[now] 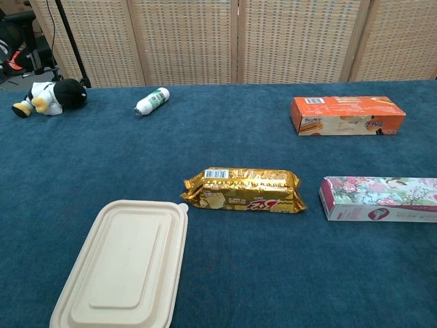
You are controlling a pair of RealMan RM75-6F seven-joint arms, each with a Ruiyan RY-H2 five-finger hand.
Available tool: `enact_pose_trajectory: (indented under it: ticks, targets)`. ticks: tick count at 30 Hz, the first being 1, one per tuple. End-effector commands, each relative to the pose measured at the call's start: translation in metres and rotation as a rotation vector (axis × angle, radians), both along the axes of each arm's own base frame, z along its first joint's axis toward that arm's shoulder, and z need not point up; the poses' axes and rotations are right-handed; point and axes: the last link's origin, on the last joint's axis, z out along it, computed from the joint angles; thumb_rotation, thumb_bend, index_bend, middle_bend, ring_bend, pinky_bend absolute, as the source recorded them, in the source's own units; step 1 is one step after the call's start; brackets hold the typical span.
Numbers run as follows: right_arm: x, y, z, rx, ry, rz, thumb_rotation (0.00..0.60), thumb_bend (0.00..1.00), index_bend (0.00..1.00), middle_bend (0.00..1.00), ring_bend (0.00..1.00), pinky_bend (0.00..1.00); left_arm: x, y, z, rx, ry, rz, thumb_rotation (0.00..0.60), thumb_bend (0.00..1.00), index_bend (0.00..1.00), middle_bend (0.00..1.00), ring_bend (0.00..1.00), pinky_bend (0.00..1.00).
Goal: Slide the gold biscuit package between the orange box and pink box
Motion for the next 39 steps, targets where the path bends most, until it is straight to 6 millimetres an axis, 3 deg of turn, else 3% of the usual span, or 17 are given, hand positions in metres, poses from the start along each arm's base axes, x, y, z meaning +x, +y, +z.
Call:
enact_pose_trajectory:
  ticks: [1, 10, 16, 24, 39]
  targets:
    - [0.015, -0.004, -0.011, -0.018, -0.033, 0.035, 0.6, 0.26, 0.07, 0.0, 0.0, 0.0, 0.0, 0.0, 0.0, -0.001, 0.0, -0.001, 0.6, 0.28, 0.0, 0.0, 0.0, 0.0]
    - [0.039, -0.026, -0.036, -0.036, -0.024, 0.061, 0.6, 0.26, 0.07, 0.0, 0.0, 0.0, -0.003, 0.002, 0.0, 0.009, -0.009, 0.013, 0.6, 0.28, 0.0, 0.0, 0.0, 0.0]
    - [0.044, -0.042, -0.053, -0.014, -0.019, 0.041, 0.6, 0.26, 0.07, 0.0, 0.0, 0.0, -0.006, 0.003, -0.003, 0.002, -0.005, 0.024, 0.6, 0.28, 0.0, 0.0, 0.0, 0.0]
    - [0.061, -0.073, -0.078, 0.006, -0.029, 0.048, 0.6, 0.26, 0.07, 0.0, 0.0, 0.0, -0.01, 0.005, -0.004, 0.003, -0.015, 0.042, 0.6, 0.28, 0.0, 0.0, 0.0, 0.0]
    - [0.088, -0.095, -0.118, 0.015, -0.037, 0.003, 0.6, 0.26, 0.07, 0.0, 0.0, 0.0, -0.022, 0.011, -0.003, 0.001, -0.044, 0.096, 0.6, 0.28, 0.0, 0.0, 0.0, 0.0]
